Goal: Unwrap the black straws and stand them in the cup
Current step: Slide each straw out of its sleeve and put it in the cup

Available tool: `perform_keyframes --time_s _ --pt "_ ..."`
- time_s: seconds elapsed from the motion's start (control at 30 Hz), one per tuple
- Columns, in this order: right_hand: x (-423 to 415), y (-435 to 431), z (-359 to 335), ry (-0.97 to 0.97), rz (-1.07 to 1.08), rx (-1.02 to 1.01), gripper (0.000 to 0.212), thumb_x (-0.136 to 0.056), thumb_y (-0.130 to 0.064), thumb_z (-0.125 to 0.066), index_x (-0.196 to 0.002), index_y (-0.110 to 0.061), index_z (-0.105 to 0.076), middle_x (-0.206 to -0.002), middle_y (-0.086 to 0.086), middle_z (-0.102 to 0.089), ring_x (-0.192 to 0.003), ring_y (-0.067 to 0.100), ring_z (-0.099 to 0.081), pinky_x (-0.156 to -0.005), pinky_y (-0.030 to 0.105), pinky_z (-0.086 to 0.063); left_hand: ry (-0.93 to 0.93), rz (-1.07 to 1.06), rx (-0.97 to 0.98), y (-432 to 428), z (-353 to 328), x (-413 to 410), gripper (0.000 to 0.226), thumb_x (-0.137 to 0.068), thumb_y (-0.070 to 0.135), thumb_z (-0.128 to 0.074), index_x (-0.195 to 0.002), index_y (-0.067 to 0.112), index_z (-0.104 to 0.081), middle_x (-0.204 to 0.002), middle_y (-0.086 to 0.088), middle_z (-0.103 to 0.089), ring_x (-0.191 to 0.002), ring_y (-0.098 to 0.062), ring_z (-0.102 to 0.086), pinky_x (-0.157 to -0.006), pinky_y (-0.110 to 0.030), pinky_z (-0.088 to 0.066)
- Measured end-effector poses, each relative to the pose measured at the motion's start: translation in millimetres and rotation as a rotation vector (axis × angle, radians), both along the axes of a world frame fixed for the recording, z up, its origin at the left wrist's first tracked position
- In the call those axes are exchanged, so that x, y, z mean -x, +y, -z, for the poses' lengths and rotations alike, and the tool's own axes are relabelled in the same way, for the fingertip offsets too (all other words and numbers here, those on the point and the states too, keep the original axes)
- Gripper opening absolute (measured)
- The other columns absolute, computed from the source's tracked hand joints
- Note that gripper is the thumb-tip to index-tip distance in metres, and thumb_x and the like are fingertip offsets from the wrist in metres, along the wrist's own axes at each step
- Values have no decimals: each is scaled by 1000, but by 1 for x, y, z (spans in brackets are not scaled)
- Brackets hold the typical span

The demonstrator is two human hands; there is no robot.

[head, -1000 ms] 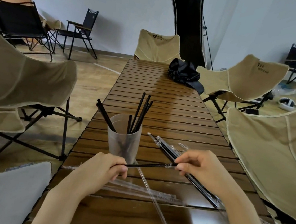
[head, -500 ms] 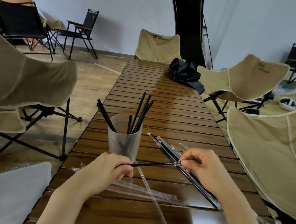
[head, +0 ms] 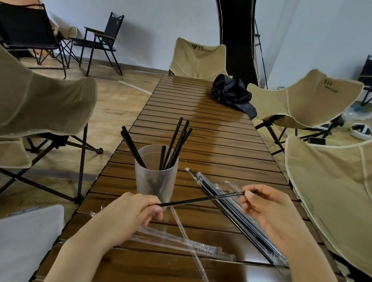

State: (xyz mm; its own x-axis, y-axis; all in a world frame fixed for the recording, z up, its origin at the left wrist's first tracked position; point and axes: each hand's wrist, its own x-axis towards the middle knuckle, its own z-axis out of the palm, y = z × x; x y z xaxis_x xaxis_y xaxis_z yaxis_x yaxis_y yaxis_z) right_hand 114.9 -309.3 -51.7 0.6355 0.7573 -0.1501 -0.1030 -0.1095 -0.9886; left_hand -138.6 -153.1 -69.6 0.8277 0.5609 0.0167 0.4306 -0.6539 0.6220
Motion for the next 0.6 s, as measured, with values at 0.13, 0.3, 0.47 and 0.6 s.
perform_keyframes --time_s 0.13,0.3,0.47,0.6 --pt "-1 3 -2 376 27 -131 15 -83 -2 -60 -93 3 -69 -73 11 -68 -59 14 -63 -56 24 -56 8 -17 4 2 2 3 28 -99 33 -40 -83 38 -62 -64 12 -58 -71 -1 -58 -76 -21 -49" --pt "-4 2 1 368 75 -137 12 -84 -3 -60 -85 -2 -72 -74 8 -69 -61 13 -64 -58 24 -54 12 -11 15 3 3 1 27 -99 32 -41 -85 37 -63 -64 13 -59 -71 0 -60 -73 -15 -47" --pt "-22 -10 0 447 388 -280 14 -97 -4 -46 -93 -2 -60 -89 17 -73 -57 10 -64 -50 21 -52 26 -14 6 4 4 2 27 -99 31 -42 -86 39 -65 -65 17 -61 -74 2 -61 -79 -17 -48" --pt "-28 -20 -6 404 513 -381 12 -98 -6 -47 -94 -3 -58 -91 19 -71 -56 10 -64 -53 20 -54 58 11 -17 0 6 -2 26 -98 35 -42 -88 38 -66 -68 17 -64 -76 5 -61 -82 -20 -50"
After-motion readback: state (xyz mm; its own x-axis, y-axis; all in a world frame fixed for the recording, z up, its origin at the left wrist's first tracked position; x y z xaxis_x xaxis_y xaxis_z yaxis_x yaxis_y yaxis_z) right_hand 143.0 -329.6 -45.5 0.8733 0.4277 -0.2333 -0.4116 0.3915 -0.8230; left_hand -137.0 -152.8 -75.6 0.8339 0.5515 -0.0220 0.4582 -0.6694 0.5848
